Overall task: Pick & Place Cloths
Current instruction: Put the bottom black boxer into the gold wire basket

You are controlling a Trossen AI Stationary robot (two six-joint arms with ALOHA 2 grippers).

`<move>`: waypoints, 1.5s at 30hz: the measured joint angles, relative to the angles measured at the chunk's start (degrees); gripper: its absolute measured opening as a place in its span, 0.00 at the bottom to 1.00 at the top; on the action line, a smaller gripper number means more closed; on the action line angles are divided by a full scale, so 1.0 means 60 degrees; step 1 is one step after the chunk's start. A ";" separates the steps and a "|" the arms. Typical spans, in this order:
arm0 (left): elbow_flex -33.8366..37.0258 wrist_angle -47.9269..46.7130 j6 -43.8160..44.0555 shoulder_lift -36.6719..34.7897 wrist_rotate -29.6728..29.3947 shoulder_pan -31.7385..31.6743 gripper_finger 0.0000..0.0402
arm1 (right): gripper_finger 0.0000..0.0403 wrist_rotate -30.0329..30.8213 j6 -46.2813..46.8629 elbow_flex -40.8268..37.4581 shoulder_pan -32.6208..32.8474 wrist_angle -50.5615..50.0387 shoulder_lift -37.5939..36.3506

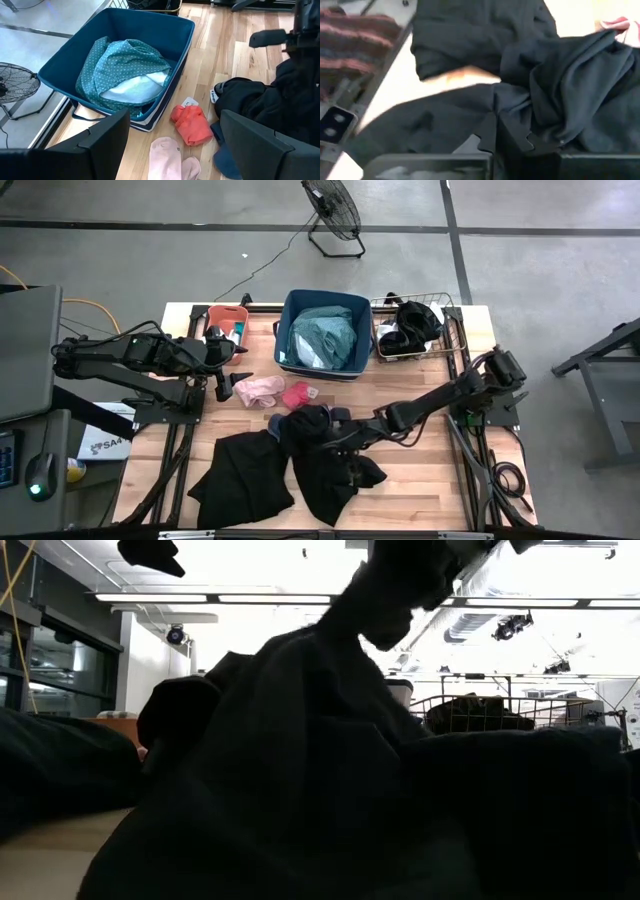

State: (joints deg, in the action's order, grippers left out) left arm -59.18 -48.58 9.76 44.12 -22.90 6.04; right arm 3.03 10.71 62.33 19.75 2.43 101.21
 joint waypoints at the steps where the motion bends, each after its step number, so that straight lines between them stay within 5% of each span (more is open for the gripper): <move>1: 0.0000 0.0000 0.0000 -0.0001 0.0000 0.0001 0.76 | 0.01 0.0007 0.0100 0.0000 0.0000 -0.0017 -0.0094; 23: 0.0011 -0.0008 0.0004 0.0003 0.0000 -0.0003 0.76 | 0.01 0.3016 -0.2225 0.0007 0.0344 0.1546 -0.4057; 45: 0.0011 -0.0033 0.0022 0.0003 0.0000 0.0000 0.76 | 0.01 1.2833 -0.5989 0.0007 0.0234 0.1502 -0.5700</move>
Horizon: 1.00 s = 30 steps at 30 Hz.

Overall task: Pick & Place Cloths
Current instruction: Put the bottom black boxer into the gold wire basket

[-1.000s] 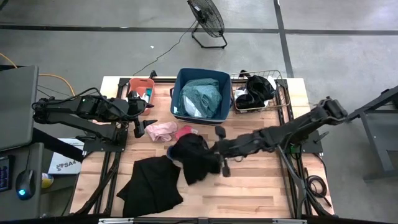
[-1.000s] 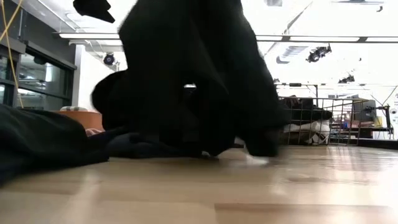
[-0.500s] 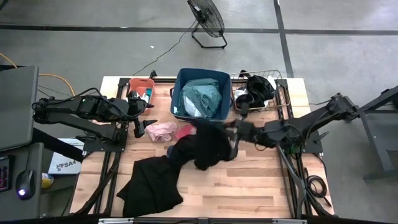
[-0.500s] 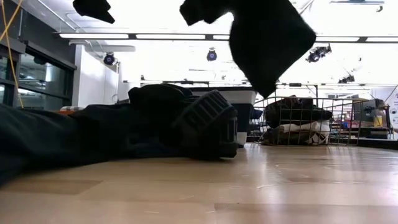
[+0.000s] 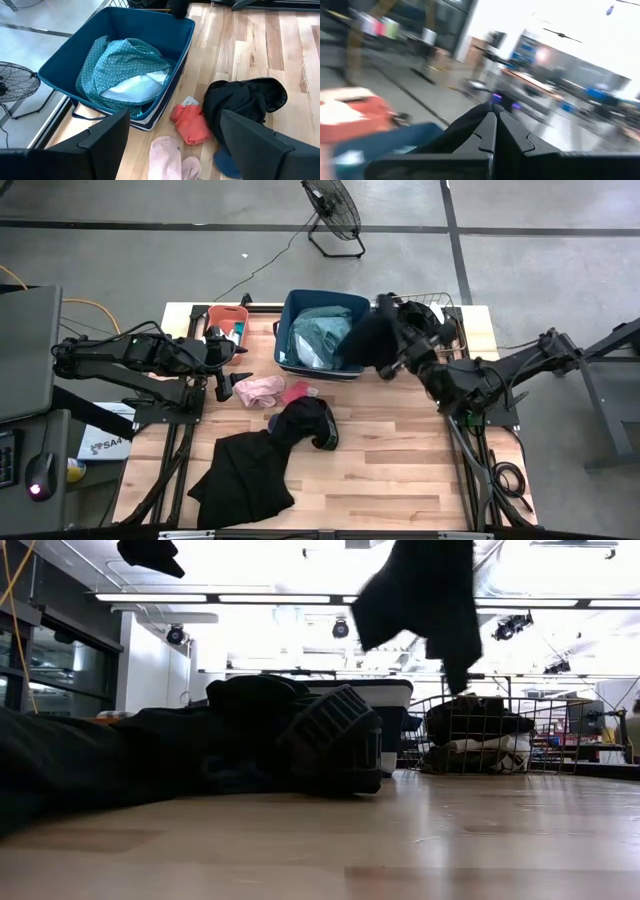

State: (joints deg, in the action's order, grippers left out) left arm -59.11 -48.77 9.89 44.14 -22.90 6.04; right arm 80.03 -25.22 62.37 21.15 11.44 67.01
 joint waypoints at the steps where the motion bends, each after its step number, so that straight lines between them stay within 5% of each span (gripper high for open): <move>1: 0.0000 0.0000 0.0002 0.0000 0.0000 -0.0001 0.76 | 0.01 0.0370 -0.0177 0.0000 -0.0074 -0.0003 -0.0057; 6: 0.0000 0.0000 0.0004 0.0000 0.0000 0.0000 0.76 | 0.01 0.1645 -0.0592 0.0000 -0.0744 -0.0026 -0.0306; 24: -0.0004 -0.0259 0.0153 0.0000 0.0000 -0.0003 0.76 | 0.01 0.1607 -0.1346 0.0000 -0.4351 0.0047 -0.0403; 30: -0.0004 -0.0255 0.0153 0.0000 0.0000 -0.0003 0.76 | 0.01 0.0929 -0.0253 -0.0082 -0.5146 -0.0797 -0.0403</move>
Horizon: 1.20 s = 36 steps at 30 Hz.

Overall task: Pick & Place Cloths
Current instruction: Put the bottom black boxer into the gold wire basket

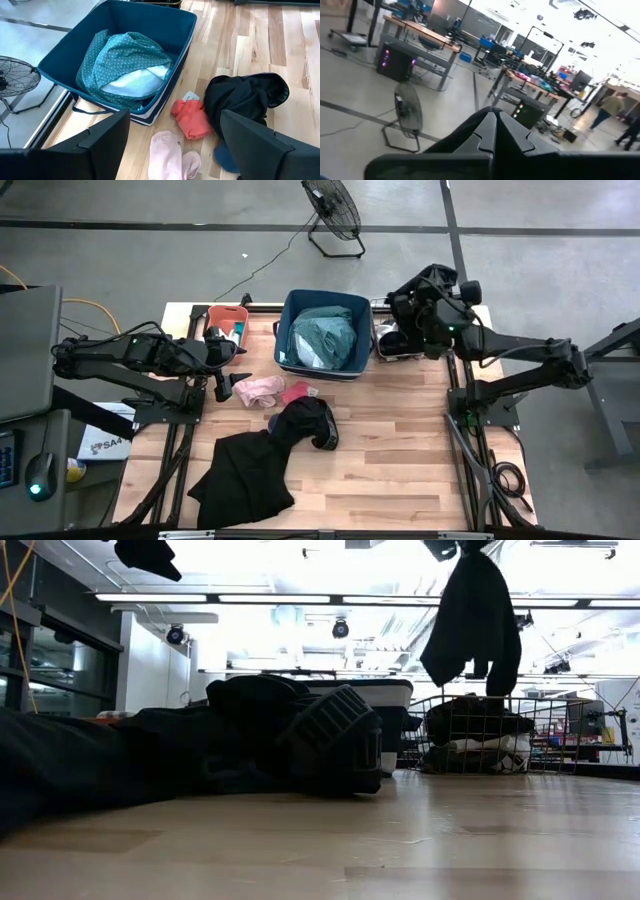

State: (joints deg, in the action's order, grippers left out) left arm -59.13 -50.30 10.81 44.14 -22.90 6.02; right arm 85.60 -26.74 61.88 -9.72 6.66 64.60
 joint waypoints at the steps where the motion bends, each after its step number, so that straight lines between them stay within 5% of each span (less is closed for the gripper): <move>1: 0.0000 -0.0004 0.0004 0.0000 0.0000 0.0000 0.76 | 0.01 -0.0188 0.0430 -0.0002 -0.0130 -0.0323 0.0000; 14: 0.0000 -0.0002 0.0000 -0.0003 -0.0003 0.0004 0.76 | 0.01 -0.5319 0.9150 -0.0020 -0.2570 -0.7619 0.0227; 25: 0.0000 0.0004 0.0007 -0.0001 -0.0004 0.0000 0.76 | 0.01 -0.8105 1.0932 -0.0020 -0.3851 -1.0960 0.0960; 36: 0.0000 -0.0091 0.0044 0.0000 0.0000 0.0000 0.76 | 0.01 -0.8254 1.1464 -0.0020 -0.4902 -1.2452 0.2722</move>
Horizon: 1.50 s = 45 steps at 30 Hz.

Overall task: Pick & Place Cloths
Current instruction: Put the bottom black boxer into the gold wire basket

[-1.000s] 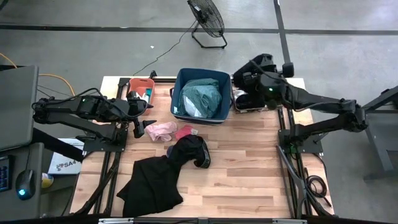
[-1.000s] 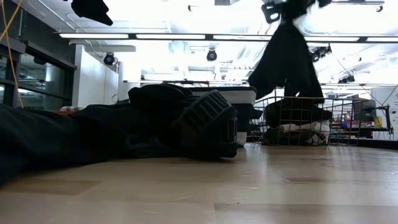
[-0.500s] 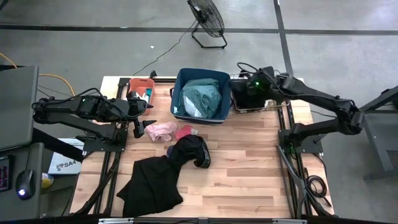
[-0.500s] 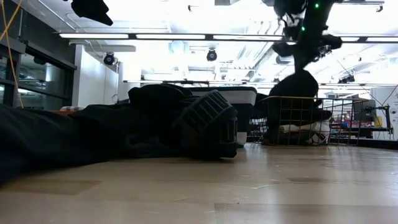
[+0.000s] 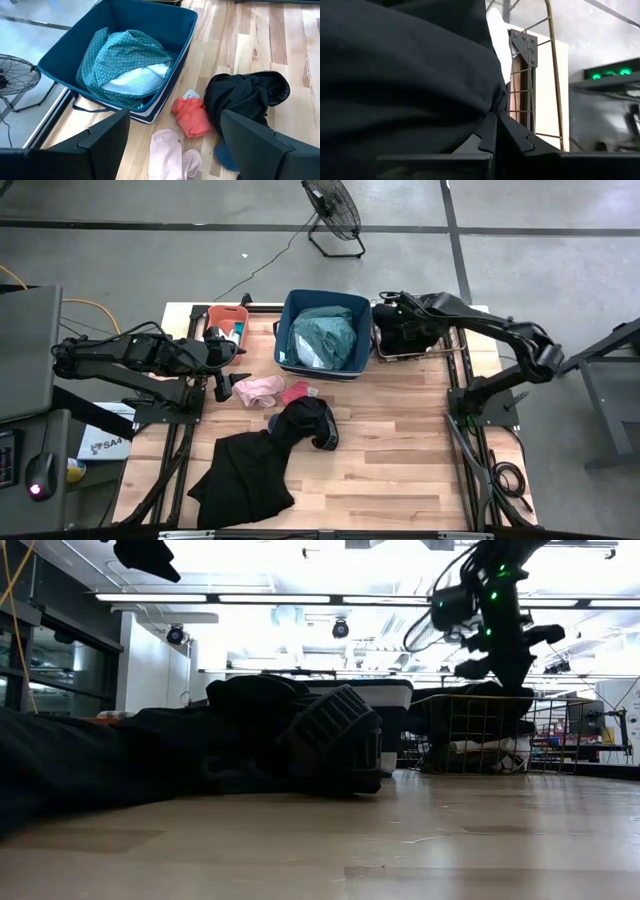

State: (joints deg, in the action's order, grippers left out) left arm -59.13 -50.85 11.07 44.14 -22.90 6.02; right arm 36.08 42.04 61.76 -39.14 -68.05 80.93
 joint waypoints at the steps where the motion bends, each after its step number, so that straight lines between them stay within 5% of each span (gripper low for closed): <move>1: 0.0000 -0.0011 0.0004 0.0000 -0.0004 0.0004 0.76 | 0.01 0.0039 0.0040 0.0000 -0.0049 0.0013 0.0156; 10: 0.0000 -0.0022 0.0018 0.0000 -0.0004 0.0000 0.76 | 0.08 0.0333 0.0793 0.0000 -0.0109 -0.0244 0.0213; 20: -0.0004 0.0022 0.0062 0.0000 -0.0004 0.0000 0.76 | 0.39 0.0365 0.0816 0.0004 -0.0105 0.0026 -0.1712; 26: -0.0004 0.0026 0.0062 -0.0003 -0.0058 0.0003 0.76 | 0.54 -0.1813 -0.0123 0.0004 0.0058 0.2078 -0.2285; 29: -0.0004 0.0026 0.0066 0.0000 -0.0084 0.0003 0.76 | 0.53 -0.2794 -0.0562 0.0007 0.0398 0.3598 -0.2120; 32: -0.0004 0.0020 0.0135 -0.0004 -0.0091 0.0000 0.76 | 0.49 -0.2761 -0.0697 0.0018 0.0583 0.4266 -0.1714; 45: -0.0004 -0.0062 0.0171 0.0000 -0.0076 0.0003 0.76 | 0.28 -0.1841 -0.0434 0.0015 -0.0029 0.3369 0.1405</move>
State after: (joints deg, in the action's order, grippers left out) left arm -59.16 -51.22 12.10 44.14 -23.35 6.04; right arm 25.03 39.44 61.84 -39.31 -47.84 89.36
